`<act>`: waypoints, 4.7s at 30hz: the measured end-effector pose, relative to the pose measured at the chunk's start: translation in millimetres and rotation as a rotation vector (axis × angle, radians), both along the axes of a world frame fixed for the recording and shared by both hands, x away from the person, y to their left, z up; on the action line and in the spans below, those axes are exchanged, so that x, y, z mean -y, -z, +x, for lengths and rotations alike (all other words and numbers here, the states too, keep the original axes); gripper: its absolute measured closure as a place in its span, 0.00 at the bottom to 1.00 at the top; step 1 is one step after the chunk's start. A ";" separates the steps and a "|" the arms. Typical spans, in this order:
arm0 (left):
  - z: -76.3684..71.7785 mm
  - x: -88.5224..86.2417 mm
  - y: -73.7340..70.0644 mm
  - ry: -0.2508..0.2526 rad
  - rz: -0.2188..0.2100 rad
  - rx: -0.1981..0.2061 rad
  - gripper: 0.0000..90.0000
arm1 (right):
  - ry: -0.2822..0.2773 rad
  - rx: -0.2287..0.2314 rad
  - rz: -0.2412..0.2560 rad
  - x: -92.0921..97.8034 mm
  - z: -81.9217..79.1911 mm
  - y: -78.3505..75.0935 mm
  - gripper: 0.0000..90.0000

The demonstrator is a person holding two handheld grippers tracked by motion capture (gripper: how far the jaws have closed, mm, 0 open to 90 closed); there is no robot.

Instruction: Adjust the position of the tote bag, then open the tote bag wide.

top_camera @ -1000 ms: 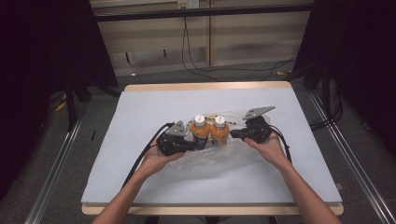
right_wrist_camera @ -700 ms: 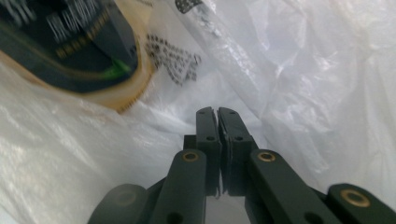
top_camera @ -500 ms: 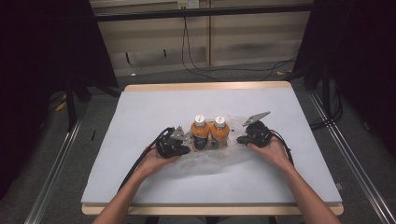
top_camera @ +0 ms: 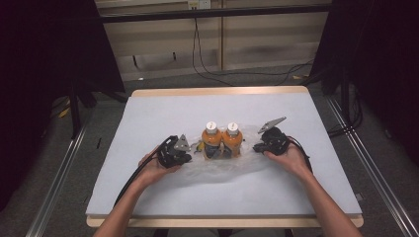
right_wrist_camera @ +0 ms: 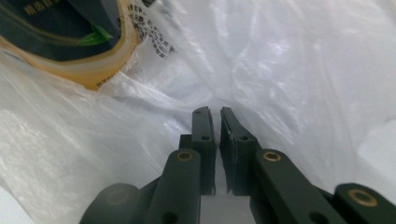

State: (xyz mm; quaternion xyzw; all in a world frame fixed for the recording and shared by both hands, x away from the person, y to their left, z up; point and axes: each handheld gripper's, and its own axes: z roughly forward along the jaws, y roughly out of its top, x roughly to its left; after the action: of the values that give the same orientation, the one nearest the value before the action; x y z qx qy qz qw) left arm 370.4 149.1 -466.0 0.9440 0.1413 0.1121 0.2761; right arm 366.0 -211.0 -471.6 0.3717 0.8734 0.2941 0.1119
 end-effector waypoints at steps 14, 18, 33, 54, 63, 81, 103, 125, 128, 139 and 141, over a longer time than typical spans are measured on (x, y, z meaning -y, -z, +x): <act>-2.0 -5.6 -2.5 0.023 0.064 0.022 0.99 | -0.061 0.001 -0.097 4.0 -1.4 -5.1 0.96; -2.9 -7.8 -2.9 0.028 0.064 0.021 1.00 | -0.063 0.000 -0.122 5.5 0.0 -6.3 0.96; -8.1 -17.3 -3.0 0.028 0.050 0.012 1.00 | -0.073 -0.062 -0.160 20.0 -4.9 -10.4 1.00; 1.0 -26.2 0.4 -0.011 -0.042 -0.039 1.00 | -0.039 -0.073 -0.137 39.7 -8.9 -10.1 1.00; 2.4 -31.2 0.2 -0.043 -0.120 -0.071 0.99 | -0.036 -0.045 -0.053 38.9 -7.0 -9.7 1.00; -15.0 -22.0 -28.2 -0.059 -0.283 -0.010 0.43 | -0.109 0.069 0.145 27.9 -23.4 -36.4 0.80; -33.0 14.3 -43.2 0.085 -0.428 -0.094 0.80 | -0.148 0.092 0.211 -15.7 -25.3 -50.5 1.00; -27.4 69.6 -9.8 0.089 -0.321 -0.114 0.99 | -0.144 0.036 0.173 -30.3 -0.2 -37.0 1.00; -28.2 71.0 -8.9 0.090 -0.314 -0.116 0.98 | -0.142 0.031 0.168 -33.3 5.3 -35.2 1.00; -27.8 72.3 -1.9 0.109 -0.267 -0.124 0.97 | -0.133 0.012 0.167 -39.8 15.0 -23.8 1.00; -28.4 72.9 0.5 0.104 -0.259 -0.131 0.97 | -0.138 0.015 0.156 -40.7 16.0 -20.8 1.00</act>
State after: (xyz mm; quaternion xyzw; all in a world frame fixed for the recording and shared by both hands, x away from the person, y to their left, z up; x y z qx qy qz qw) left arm 342.0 76.2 -466.5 0.9118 0.1231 0.0167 0.3914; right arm 382.0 -170.3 -450.9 0.3160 0.8706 0.3709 0.0686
